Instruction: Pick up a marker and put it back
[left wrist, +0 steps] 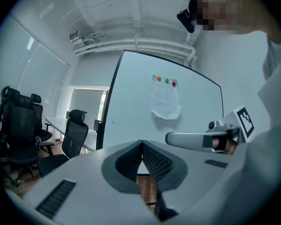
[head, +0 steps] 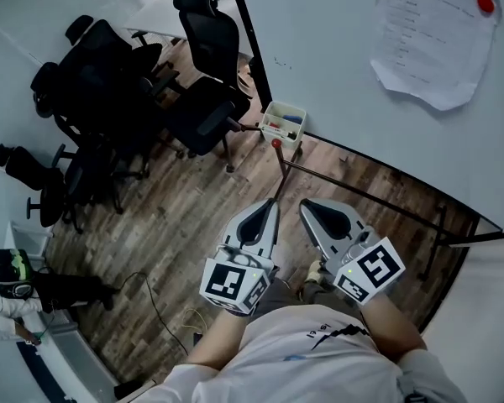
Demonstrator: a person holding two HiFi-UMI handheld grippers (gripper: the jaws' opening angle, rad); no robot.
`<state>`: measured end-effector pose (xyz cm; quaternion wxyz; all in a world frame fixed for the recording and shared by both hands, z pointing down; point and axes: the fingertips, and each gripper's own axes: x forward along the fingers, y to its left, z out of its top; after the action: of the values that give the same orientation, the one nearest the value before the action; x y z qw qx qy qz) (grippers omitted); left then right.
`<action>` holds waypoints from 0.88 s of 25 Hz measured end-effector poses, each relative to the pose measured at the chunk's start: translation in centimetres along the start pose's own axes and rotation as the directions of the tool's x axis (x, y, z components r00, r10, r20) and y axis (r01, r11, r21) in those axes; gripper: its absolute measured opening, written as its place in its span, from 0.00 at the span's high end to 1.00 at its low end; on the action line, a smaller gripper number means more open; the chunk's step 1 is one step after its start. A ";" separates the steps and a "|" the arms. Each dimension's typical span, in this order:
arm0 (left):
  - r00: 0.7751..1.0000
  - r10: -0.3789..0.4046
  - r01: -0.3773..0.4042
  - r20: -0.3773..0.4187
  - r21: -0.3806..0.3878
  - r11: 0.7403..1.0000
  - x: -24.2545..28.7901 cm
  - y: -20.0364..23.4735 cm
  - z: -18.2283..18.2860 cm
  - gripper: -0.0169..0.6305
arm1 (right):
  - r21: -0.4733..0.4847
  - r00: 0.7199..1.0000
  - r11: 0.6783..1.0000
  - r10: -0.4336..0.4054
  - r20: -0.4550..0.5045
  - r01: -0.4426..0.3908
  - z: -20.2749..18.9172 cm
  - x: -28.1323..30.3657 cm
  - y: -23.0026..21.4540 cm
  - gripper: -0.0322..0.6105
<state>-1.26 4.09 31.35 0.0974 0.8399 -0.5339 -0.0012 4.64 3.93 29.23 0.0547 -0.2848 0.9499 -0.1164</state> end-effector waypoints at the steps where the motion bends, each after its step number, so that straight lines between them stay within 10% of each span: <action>1: 1.000 0.008 -0.008 -0.003 -0.005 1.000 0.5 0.9 0.0 0.96 | 0.004 1.000 1.000 0.003 -0.004 -0.003 0.0 0.8 -0.4 0.93; 17: 1.000 0.006 -0.008 -0.007 -0.273 0.962 14.2 17.8 -6.7 0.95 | 0.052 0.991 0.993 -0.099 -0.092 0.104 -3.6 14.1 -10.2 0.93; 22: 0.999 0.015 -0.029 -0.042 -0.367 0.930 17.4 21.0 -10.1 0.78 | 0.077 0.983 0.988 -0.127 -0.131 0.137 -5.3 16.3 -12.1 0.93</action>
<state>-11.55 -18.54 46.47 0.2633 0.8006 -0.5317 -0.0837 -3.39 -13.89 36.83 -0.0012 -0.3367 0.9246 -0.1780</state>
